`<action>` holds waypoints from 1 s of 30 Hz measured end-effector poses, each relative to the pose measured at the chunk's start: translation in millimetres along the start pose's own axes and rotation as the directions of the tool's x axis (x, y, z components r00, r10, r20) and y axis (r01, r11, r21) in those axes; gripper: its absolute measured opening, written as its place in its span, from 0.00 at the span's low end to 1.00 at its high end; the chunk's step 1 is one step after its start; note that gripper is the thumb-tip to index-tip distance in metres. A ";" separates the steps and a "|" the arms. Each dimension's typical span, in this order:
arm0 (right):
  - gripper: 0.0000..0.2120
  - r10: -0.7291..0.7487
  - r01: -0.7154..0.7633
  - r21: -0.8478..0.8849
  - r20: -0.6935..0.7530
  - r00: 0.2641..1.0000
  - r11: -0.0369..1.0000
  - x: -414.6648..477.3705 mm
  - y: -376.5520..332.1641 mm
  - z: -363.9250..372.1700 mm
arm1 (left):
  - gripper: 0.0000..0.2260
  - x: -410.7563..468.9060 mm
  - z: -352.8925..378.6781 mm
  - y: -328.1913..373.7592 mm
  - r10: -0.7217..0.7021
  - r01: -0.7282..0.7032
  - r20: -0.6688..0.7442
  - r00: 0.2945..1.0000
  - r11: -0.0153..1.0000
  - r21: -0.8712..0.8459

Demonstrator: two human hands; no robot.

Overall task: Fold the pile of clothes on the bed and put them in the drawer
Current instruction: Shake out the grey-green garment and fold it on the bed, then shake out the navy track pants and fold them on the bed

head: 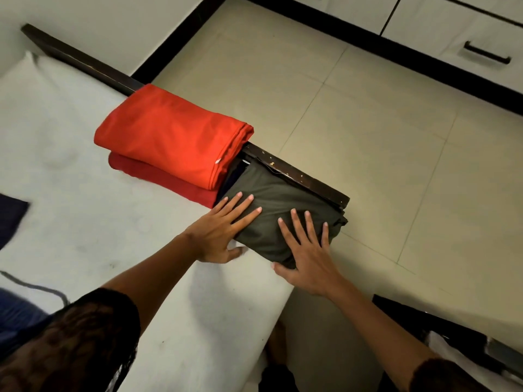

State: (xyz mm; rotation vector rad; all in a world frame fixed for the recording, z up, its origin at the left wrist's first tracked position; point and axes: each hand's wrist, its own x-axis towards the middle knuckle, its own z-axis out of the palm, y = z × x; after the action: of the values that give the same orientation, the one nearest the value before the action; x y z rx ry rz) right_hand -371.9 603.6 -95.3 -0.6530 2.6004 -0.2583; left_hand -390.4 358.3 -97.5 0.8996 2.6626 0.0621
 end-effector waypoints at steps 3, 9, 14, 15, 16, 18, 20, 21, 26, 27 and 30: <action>0.42 0.066 -0.066 0.012 -0.015 0.998 0.998 9.0 -2.4 -9.1 | 0.38 15.3 -12.6 4.1 -0.056 0.056 -0.003 0.998 0.997 -0.054; 0.41 0.144 -0.144 -0.042 -0.010 0.990 0.989 21.6 -3.7 5.9 | 0.46 43.9 -12.2 11.0 -0.320 0.332 0.112 0.941 0.938 -0.102; 0.43 0.148 -0.147 -0.101 0.009 0.989 0.984 17.5 -6.2 -0.3 | 0.34 45.6 -28.4 23.8 -0.415 0.431 0.200 0.888 0.901 -0.044; 0.42 0.153 -0.150 -0.101 0.018 0.988 0.983 17.7 -9.0 -6.9 | 0.34 42.1 -35.9 22.7 -0.422 0.438 0.186 0.887 0.898 -0.052; 0.42 0.151 -0.149 -0.098 0.013 0.988 0.984 17.9 -12.4 -15.4 | 0.34 38.2 -42.9 20.0 -0.427 0.441 0.159 0.890 0.896 -0.060; 0.41 0.139 -0.139 -0.093 -0.006 0.990 0.986 16.1 -24.8 -34.6 | 0.40 25.1 -58.1 14.3 -0.438 0.443 0.074 0.896 0.893 -0.076; 0.39 0.096 -0.100 -0.117 -0.044 0.994 0.988 10.2 -42.2 -54.1 | 0.49 3.6 -76.4 10.7 -0.448 0.447 0.000 0.894 0.891 -0.083; 0.39 0.064 -0.074 -0.134 -0.076 0.995 0.988 8.0 -52.1 -63.8 | 0.51 -8.2 -85.5 8.4 -0.463 0.460 -0.016 0.886 0.883 -0.088; 0.39 -0.055 0.039 -0.077 -0.225 0.973 0.996 -4.8 -137.4 -114.7 | 0.37 -101.6 -140.7 4.2 -0.602 0.583 -0.120 0.789 0.796 -0.162; 0.38 -0.079 0.064 -0.076 -0.230 0.970 0.995 -6.8 -156.9 -120.4 | 0.34 -121.6 -146.3 3.0 -0.640 0.614 -0.139 0.755 0.766 -0.192; 0.39 -0.196 0.170 -0.120 -0.255 0.947 0.978 -14.9 -227.1 -124.8 | 0.32 -197.5 -147.8 -3.4 -0.738 0.698 -0.149 0.658 0.672 -0.247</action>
State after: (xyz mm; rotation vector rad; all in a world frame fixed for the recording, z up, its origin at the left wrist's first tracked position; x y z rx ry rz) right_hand -326.3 421.9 84.4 -0.9571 2.8237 -0.2970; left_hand -292.4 246.9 99.7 -0.3017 2.9724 0.2128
